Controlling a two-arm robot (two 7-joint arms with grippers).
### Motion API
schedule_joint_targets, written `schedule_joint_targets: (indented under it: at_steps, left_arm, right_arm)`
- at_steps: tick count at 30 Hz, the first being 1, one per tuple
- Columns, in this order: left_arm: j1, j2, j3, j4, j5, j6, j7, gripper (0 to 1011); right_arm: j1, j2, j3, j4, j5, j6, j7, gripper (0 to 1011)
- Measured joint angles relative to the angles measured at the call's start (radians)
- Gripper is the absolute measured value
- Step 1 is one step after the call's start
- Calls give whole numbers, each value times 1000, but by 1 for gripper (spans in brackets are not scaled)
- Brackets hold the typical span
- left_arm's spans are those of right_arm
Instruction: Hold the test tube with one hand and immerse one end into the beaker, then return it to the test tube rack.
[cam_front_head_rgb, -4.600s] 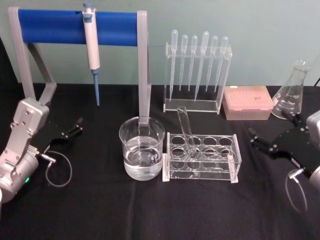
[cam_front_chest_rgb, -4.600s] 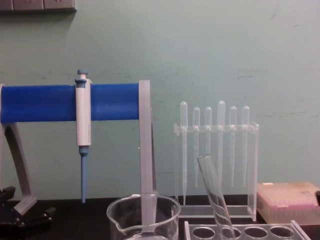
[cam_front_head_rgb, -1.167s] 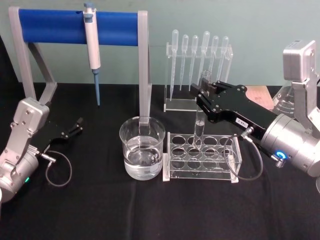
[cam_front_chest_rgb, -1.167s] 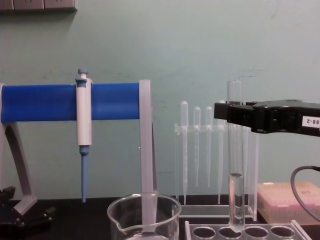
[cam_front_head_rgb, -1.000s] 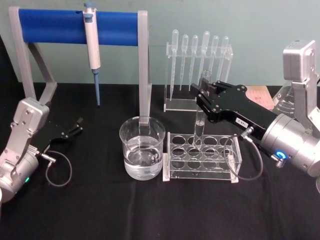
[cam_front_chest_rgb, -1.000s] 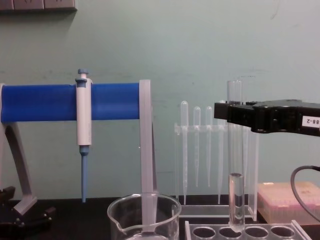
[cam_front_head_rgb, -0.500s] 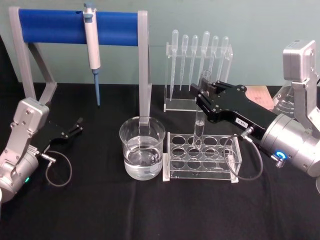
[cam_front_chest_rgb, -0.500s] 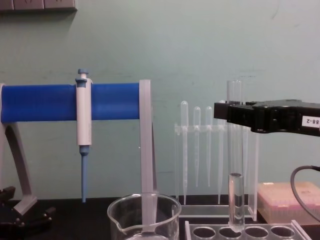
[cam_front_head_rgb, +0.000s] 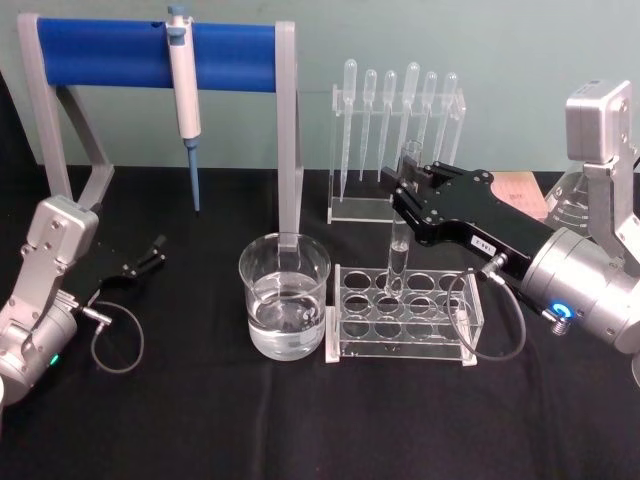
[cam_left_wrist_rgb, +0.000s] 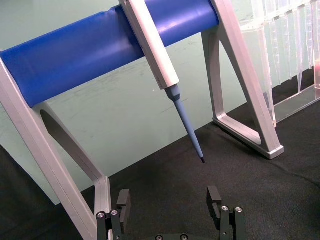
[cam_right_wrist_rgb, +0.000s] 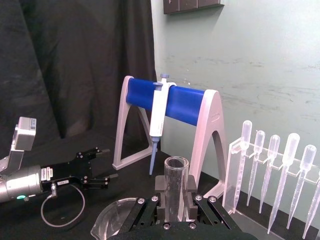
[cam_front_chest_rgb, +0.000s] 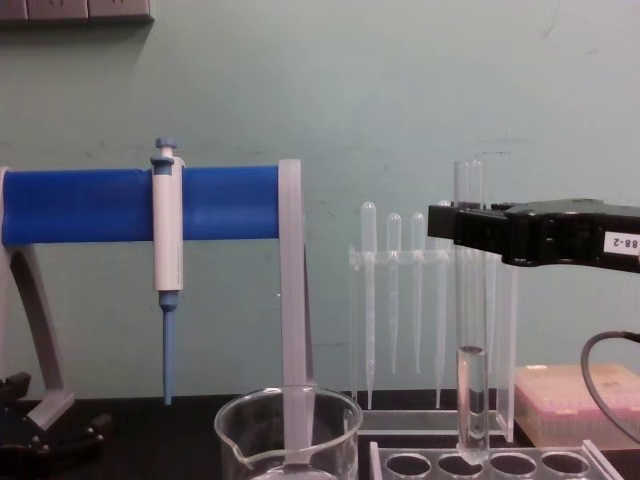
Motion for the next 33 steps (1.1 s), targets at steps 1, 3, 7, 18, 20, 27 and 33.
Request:
schedule_joint_targets:
  at_steps: [1, 3, 7, 18, 20, 27, 33]
  left_arm:
    - [0, 0, 0, 0, 0, 0, 0, 1000]
    - [0, 0, 0, 0, 0, 0, 0, 1000]
    - [0, 0, 0, 0, 0, 0, 0, 1000]
    - [0, 0, 0, 0, 0, 0, 0, 1000]
    - [0, 0, 0, 0, 0, 0, 0, 1000]
    - [0, 0, 0, 0, 0, 0, 0, 1000]
    - [0, 0, 0, 0, 0, 0, 0, 1000]
  right_arm:
    - [0, 0, 0, 0, 0, 0, 0, 227]
    - [0, 0, 0, 0, 0, 0, 0, 227]
    - [0, 0, 0, 0, 0, 0, 0, 227]
    - [0, 0, 0, 0, 0, 0, 0, 227]
    - [0, 0, 0, 0, 0, 0, 0, 227]
    - [0, 0, 0, 0, 0, 0, 0, 227]
    - [0, 0, 0, 0, 0, 0, 0, 227]
